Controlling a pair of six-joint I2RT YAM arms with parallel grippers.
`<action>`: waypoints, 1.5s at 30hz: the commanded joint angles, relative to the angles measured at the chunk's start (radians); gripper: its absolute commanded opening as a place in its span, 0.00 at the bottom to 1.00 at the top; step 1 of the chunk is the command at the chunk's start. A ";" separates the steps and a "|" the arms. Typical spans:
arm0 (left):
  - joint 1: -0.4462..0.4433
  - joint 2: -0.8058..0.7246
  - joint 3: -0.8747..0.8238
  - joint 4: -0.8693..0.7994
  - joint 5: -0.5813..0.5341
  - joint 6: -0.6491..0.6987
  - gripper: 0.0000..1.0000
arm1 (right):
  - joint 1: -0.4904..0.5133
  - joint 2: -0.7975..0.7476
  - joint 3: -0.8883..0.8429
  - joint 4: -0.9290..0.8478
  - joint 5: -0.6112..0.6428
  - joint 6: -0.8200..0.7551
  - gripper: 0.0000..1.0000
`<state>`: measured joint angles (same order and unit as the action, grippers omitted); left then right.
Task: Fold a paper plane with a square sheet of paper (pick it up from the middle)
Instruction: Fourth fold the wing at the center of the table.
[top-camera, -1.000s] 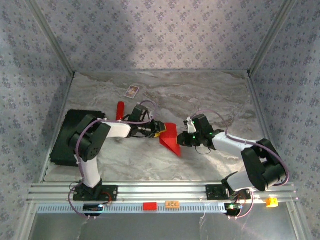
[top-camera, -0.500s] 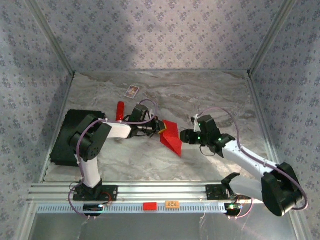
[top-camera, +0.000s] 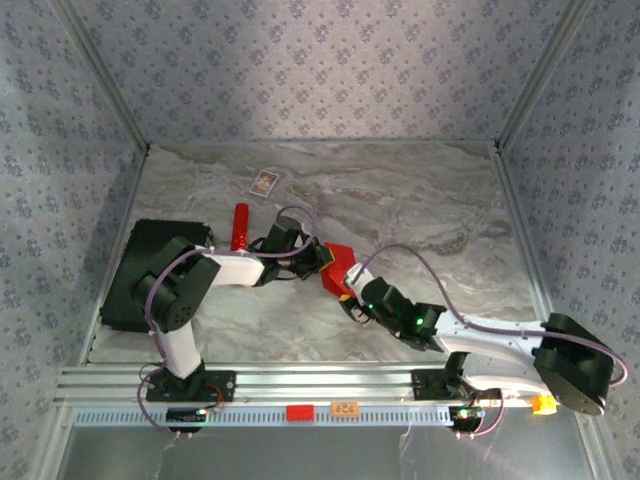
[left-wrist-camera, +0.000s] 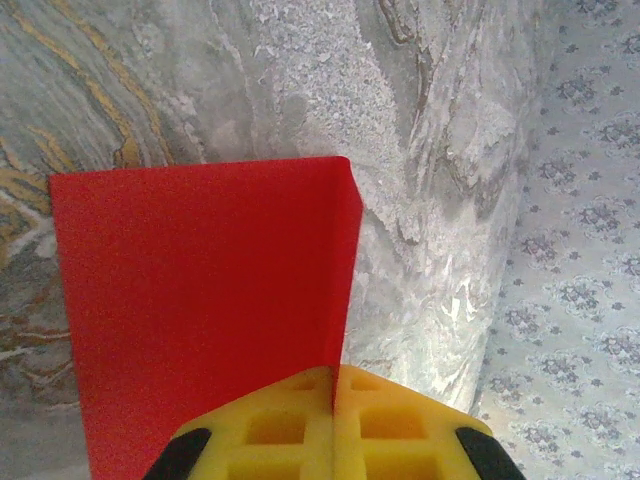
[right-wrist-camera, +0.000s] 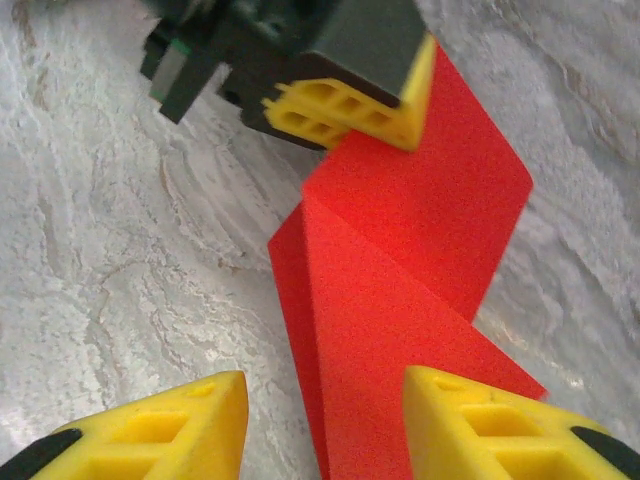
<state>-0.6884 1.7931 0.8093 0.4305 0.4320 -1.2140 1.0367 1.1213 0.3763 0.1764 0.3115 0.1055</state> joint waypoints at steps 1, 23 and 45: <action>-0.007 -0.024 0.016 0.015 -0.022 -0.009 0.00 | 0.048 0.079 -0.005 0.106 0.168 -0.132 0.46; -0.011 -0.021 0.030 -0.009 -0.004 0.005 0.00 | 0.050 0.302 0.009 0.204 0.293 -0.091 0.34; 0.012 -0.005 0.064 -0.073 0.017 0.048 0.45 | 0.008 0.288 -0.010 0.218 0.194 -0.032 0.09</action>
<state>-0.6838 1.7931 0.8337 0.3737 0.4290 -1.1873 1.0542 1.4147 0.3763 0.3733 0.5350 0.0414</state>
